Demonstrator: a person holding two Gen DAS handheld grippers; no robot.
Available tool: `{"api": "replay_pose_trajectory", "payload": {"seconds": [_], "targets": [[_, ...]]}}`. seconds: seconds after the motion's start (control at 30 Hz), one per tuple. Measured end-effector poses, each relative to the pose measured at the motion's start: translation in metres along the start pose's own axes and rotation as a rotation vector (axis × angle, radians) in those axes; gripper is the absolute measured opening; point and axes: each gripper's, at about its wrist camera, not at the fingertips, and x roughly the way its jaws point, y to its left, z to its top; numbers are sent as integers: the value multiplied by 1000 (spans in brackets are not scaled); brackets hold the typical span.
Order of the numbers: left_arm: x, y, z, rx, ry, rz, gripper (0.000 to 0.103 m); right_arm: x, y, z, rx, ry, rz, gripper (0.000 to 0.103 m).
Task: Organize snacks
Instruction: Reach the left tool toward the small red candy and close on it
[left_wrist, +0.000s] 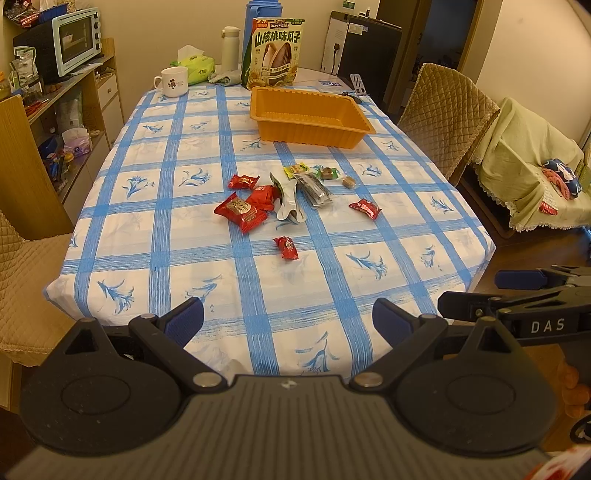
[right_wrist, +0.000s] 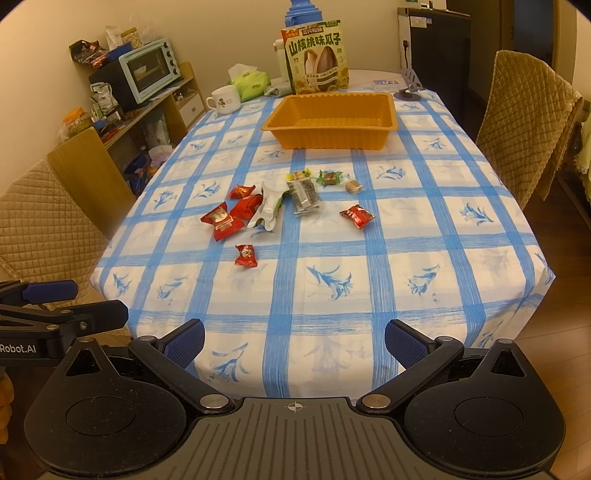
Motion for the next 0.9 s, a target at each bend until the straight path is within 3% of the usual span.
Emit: {"api": "replay_pose_trajectory", "payload": {"seconds": [0.5, 0.9], "targets": [[2, -1, 7, -5, 2, 0, 98, 15, -22, 5, 22, -10, 2, 103], [56, 3, 17, -30, -43, 31, 94, 52, -59, 21, -18, -60, 41, 103]]}}
